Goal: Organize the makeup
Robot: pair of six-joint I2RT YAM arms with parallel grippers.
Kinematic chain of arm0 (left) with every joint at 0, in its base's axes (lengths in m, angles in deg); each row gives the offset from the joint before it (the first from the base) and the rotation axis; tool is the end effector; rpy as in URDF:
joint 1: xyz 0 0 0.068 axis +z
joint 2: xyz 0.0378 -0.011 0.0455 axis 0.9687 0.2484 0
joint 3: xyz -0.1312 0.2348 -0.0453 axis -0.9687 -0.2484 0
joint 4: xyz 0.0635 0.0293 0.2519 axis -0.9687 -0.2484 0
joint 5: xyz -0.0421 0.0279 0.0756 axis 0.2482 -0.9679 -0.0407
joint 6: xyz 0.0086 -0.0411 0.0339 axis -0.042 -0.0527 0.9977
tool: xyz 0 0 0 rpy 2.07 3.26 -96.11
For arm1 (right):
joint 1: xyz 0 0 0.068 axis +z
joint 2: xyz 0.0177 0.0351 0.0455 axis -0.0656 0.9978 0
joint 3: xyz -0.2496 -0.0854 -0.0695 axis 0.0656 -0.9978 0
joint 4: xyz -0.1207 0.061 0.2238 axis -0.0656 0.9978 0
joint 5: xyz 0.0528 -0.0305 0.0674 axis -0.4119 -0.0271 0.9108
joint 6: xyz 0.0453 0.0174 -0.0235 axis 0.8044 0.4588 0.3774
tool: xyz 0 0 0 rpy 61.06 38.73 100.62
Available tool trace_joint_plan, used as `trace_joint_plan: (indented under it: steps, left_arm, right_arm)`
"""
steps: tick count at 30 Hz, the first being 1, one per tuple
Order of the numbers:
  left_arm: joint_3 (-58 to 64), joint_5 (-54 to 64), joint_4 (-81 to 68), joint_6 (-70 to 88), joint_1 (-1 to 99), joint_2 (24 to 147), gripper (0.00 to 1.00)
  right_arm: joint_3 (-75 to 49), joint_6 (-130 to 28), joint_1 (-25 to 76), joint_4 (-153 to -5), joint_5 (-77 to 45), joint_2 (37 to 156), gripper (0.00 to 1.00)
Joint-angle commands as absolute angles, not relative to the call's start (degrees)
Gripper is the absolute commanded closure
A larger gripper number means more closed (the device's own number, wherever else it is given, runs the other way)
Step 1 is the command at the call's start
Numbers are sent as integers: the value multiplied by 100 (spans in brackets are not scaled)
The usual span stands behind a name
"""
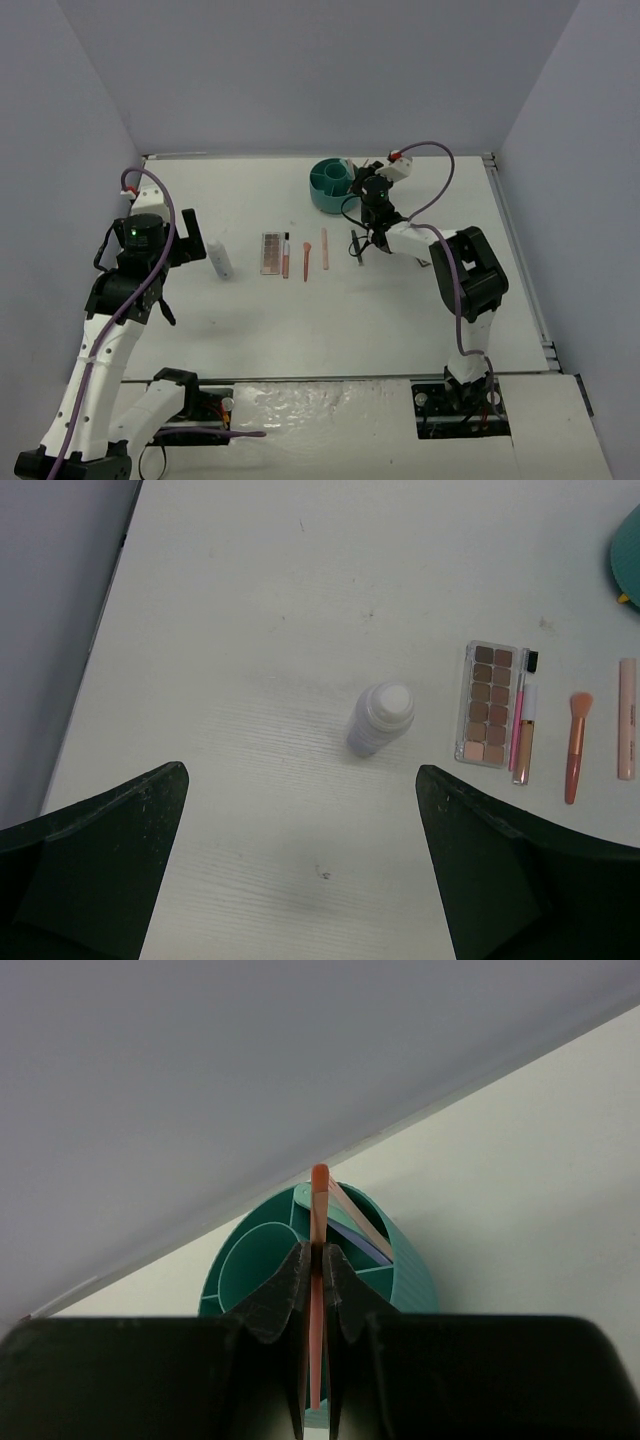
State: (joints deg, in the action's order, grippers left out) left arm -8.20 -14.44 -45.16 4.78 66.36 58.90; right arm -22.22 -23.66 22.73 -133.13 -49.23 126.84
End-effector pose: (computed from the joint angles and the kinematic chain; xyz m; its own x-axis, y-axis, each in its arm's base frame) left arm 0.1720 -0.0208 0.3771 -0.3902 -0.2053 -0.8975 -0.1295 0.9774 -0.1673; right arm 0.3979 0.1812 0.2424 0.0950 0.6156 -0.7823 -0.0942 0.7879 0.6085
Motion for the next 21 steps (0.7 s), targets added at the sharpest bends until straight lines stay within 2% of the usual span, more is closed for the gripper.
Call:
trace_joint_plan:
  steps: [1, 16, 21]
  left_arm:
    - [-727, -1398, -4222, 385, 6674, 5875, 3]
    - [-727, -1380, -4216, 381, 6674, 5878, 3]
    - [-727, -1389, -4218, 384, 6674, 5875, 3]
  right_arm:
    - [-1784, -2262, 2217, -14210, -4891, 12820, 100]
    - [-1524, -2116, 2202, -14375, -4531, 13321, 100]
    - [-1519, -2096, 2199, -14388, -4513, 13397, 90]
